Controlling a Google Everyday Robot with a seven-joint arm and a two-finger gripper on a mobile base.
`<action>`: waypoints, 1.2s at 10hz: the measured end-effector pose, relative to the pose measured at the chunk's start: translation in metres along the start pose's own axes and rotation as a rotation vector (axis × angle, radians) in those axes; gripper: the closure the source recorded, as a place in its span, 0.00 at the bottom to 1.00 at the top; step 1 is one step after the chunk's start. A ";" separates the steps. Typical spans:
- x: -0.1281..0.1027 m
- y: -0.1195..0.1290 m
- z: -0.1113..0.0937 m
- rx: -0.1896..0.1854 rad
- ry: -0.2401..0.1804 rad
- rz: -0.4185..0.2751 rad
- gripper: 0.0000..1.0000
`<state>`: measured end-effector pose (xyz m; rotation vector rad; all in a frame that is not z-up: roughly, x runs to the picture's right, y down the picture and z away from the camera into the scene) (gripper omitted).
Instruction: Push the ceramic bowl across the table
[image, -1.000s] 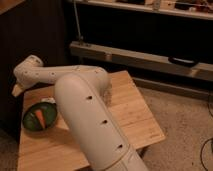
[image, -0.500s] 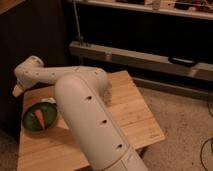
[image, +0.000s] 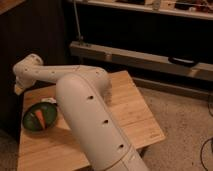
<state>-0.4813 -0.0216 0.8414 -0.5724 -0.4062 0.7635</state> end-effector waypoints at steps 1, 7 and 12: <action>0.002 0.001 0.000 0.005 0.010 0.006 0.37; 0.016 0.022 0.012 0.022 0.153 0.026 0.37; 0.039 0.014 0.014 -0.007 0.111 0.043 0.64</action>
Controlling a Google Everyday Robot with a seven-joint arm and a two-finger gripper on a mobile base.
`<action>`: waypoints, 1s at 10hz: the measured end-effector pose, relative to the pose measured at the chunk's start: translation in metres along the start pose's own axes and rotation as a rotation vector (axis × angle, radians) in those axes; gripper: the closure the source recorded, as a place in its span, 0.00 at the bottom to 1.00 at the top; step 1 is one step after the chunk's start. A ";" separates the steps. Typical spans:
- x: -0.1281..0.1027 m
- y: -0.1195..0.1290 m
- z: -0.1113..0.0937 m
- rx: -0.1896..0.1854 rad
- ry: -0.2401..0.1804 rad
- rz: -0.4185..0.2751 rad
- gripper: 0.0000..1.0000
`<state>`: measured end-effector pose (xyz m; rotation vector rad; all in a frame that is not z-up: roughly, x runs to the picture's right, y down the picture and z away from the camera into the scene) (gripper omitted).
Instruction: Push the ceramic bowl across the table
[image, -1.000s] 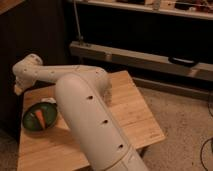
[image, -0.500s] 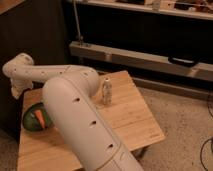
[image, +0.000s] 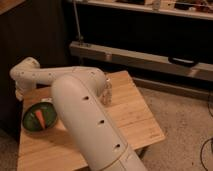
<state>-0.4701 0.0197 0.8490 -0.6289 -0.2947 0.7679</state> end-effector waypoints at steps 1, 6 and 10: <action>0.003 0.000 0.002 -0.005 -0.003 0.001 0.73; 0.017 0.003 0.018 -0.018 0.007 -0.006 1.00; 0.039 -0.013 0.043 0.000 -0.010 -0.006 1.00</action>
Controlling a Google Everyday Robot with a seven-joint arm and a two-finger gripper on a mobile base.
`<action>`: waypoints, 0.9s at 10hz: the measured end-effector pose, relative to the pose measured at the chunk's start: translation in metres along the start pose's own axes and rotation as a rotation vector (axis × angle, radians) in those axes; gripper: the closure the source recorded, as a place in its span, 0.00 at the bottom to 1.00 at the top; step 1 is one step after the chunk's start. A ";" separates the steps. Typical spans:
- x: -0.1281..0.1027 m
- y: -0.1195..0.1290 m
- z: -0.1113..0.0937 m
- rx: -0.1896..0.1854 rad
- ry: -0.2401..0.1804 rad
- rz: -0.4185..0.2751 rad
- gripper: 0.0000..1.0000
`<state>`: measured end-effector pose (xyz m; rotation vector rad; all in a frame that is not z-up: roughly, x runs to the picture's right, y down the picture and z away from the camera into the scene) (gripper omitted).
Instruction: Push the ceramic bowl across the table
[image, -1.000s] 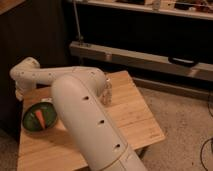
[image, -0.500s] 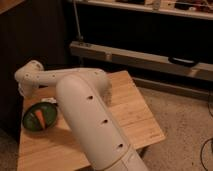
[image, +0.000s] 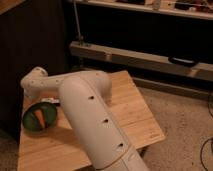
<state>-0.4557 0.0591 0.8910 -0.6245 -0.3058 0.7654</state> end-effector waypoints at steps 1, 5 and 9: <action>-0.001 -0.003 0.003 0.000 -0.010 -0.001 1.00; -0.017 -0.004 0.014 -0.021 -0.034 -0.022 1.00; -0.029 0.014 0.029 -0.087 -0.029 -0.016 1.00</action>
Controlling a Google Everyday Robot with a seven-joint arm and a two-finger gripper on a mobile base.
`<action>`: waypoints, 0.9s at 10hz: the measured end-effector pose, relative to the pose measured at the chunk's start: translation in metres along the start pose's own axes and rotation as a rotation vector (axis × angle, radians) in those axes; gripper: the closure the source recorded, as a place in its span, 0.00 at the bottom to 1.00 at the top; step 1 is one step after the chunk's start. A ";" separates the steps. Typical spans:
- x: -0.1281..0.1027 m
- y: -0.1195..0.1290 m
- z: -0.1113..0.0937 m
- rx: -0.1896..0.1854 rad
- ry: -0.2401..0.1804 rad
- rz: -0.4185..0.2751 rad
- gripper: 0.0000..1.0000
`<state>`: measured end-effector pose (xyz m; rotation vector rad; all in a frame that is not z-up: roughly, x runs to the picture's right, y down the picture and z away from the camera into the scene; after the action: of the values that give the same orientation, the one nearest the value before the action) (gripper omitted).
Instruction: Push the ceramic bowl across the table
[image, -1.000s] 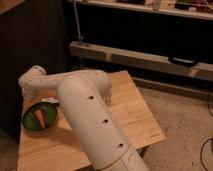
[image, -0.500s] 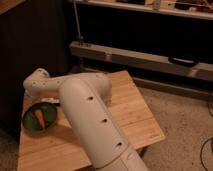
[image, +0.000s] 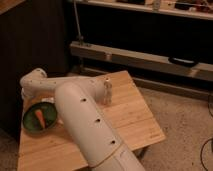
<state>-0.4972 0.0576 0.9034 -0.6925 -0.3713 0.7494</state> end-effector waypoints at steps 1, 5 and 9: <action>0.000 0.007 0.002 -0.011 0.018 0.004 1.00; 0.017 0.036 0.004 -0.016 0.131 0.011 1.00; 0.040 0.037 0.001 0.013 0.149 0.004 1.00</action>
<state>-0.4889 0.1065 0.8812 -0.7316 -0.2291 0.6987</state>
